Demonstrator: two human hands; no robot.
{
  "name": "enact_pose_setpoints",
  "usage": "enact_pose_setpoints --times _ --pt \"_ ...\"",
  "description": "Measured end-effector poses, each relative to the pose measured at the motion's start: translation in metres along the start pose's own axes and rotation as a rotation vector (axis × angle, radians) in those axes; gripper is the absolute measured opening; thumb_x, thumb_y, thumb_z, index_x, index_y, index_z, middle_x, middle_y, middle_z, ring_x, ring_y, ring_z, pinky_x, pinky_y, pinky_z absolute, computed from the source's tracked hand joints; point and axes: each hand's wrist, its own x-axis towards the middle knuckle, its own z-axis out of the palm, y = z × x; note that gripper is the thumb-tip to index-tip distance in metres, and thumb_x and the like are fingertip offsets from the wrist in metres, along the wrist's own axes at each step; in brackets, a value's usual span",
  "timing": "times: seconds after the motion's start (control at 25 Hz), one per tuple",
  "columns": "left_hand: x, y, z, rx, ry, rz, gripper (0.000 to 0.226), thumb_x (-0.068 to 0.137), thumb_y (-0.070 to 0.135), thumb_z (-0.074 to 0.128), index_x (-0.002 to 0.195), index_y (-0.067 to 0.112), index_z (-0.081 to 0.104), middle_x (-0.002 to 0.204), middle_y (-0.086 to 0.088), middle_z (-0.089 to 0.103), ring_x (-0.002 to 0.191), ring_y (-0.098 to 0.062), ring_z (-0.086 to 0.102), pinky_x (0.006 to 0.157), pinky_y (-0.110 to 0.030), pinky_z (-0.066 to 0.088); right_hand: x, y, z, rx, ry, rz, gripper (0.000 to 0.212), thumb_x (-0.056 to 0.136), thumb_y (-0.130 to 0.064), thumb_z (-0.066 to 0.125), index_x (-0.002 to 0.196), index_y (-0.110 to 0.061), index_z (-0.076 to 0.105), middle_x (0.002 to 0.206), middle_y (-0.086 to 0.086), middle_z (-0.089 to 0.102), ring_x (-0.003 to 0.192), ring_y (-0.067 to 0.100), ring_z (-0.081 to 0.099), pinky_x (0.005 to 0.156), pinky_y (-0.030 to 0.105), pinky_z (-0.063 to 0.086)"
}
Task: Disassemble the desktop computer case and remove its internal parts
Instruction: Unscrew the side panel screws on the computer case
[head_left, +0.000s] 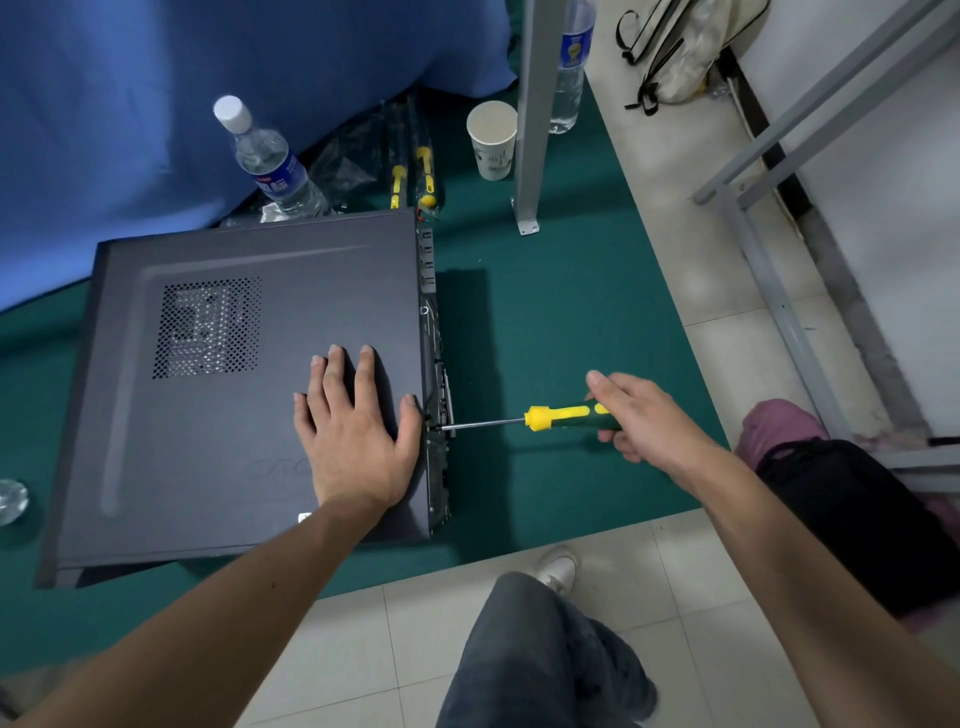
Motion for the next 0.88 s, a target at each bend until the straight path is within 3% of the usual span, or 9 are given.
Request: enact_pose_setpoints --times 0.08,0.16,0.24,0.32,0.44,0.52,0.72,0.8,0.88 --pt "-0.001 0.001 -0.001 -0.002 0.002 0.005 0.066 0.093 0.054 0.033 0.15 0.023 0.028 0.158 -0.011 0.024 0.148 -0.026 0.011 0.119 -0.05 0.008 0.003 0.002 -0.004 0.349 -0.054 -0.098 0.01 0.097 -0.017 0.057 0.091 -0.023 0.062 0.085 0.002 0.055 0.062 0.009 0.052 0.057 0.024 0.04" --pt "0.0 0.002 -0.002 -0.012 0.001 0.003 0.066 0.093 0.054 0.033 0.15 0.023 0.029 0.158 -0.011 0.024 0.149 -0.026 0.011 0.119 -0.05 0.008 0.0 0.004 -0.007 0.623 -0.166 -0.143 0.028 0.088 0.003 0.063 0.098 -0.023 0.063 0.098 0.001 0.058 0.074 0.011 0.058 0.069 0.026 0.048" --pt "0.0 0.002 -0.003 -0.017 -0.004 -0.001 0.066 0.093 0.055 0.032 0.15 0.023 0.029 0.158 -0.011 0.024 0.149 -0.026 0.011 0.119 -0.05 0.008 -0.001 0.005 -0.005 0.484 -0.146 -0.086 0.011 0.091 -0.019 0.068 0.1 -0.019 0.062 0.102 0.004 0.058 0.073 0.013 0.064 0.07 0.027 0.053" --pt "0.0 0.003 -0.004 -0.013 0.002 0.0 0.066 0.093 0.055 0.032 0.15 0.023 0.029 0.158 -0.011 0.024 0.148 -0.026 0.011 0.119 -0.05 0.009 -0.004 0.002 0.0 0.164 -0.059 -0.006 0.031 0.095 -0.047 0.056 0.097 -0.016 0.06 0.087 0.004 0.061 0.058 0.013 0.06 0.054 0.026 0.048" --pt "0.001 0.001 -0.003 -0.015 0.005 -0.001 0.066 0.093 0.055 0.033 0.15 0.023 0.029 0.158 -0.011 0.024 0.148 -0.026 0.012 0.119 -0.051 0.009 -0.001 0.005 0.001 0.299 -0.018 -0.105 0.01 0.096 -0.022 0.058 0.088 -0.02 0.063 0.082 0.0 0.057 0.061 0.01 0.053 0.055 0.023 0.041" --pt "0.001 0.001 -0.003 -0.01 0.006 -0.002 0.066 0.092 0.055 0.033 0.15 0.023 0.029 0.158 -0.011 0.024 0.148 -0.026 0.012 0.119 -0.051 0.009 0.0 0.009 -0.003 0.604 -0.129 -0.152 0.025 0.083 0.002 0.066 0.09 -0.021 0.065 0.096 0.0 0.061 0.073 0.013 0.055 0.067 0.026 0.045" --pt "0.0 0.003 -0.004 -0.016 0.009 -0.003 0.066 0.092 0.054 0.034 0.15 0.022 0.03 0.158 -0.011 0.025 0.148 -0.027 0.012 0.119 -0.051 0.009 -0.005 0.006 0.002 0.178 -0.057 -0.019 0.032 0.096 -0.044 0.056 0.096 -0.012 0.06 0.084 0.005 0.061 0.056 0.012 0.054 0.054 0.025 0.045" --pt "0.0 0.003 -0.005 -0.023 0.007 -0.004 0.066 0.092 0.053 0.034 0.15 0.022 0.031 0.158 -0.011 0.025 0.148 -0.027 0.012 0.119 -0.051 0.009 -0.002 0.007 0.003 0.345 -0.039 -0.077 0.011 0.097 -0.022 0.057 0.091 -0.013 0.059 0.083 0.003 0.056 0.058 0.011 0.047 0.056 0.024 0.04" --pt "0.0 0.003 -0.004 -0.021 0.01 -0.005 0.066 0.092 0.053 0.034 0.15 0.022 0.031 0.158 -0.011 0.025 0.148 -0.027 0.012 0.119 -0.05 0.009 -0.001 0.008 -0.002 0.631 -0.137 -0.107 0.025 0.087 0.007 0.06 0.093 -0.017 0.061 0.094 0.004 0.057 0.067 0.013 0.052 0.067 0.026 0.044"
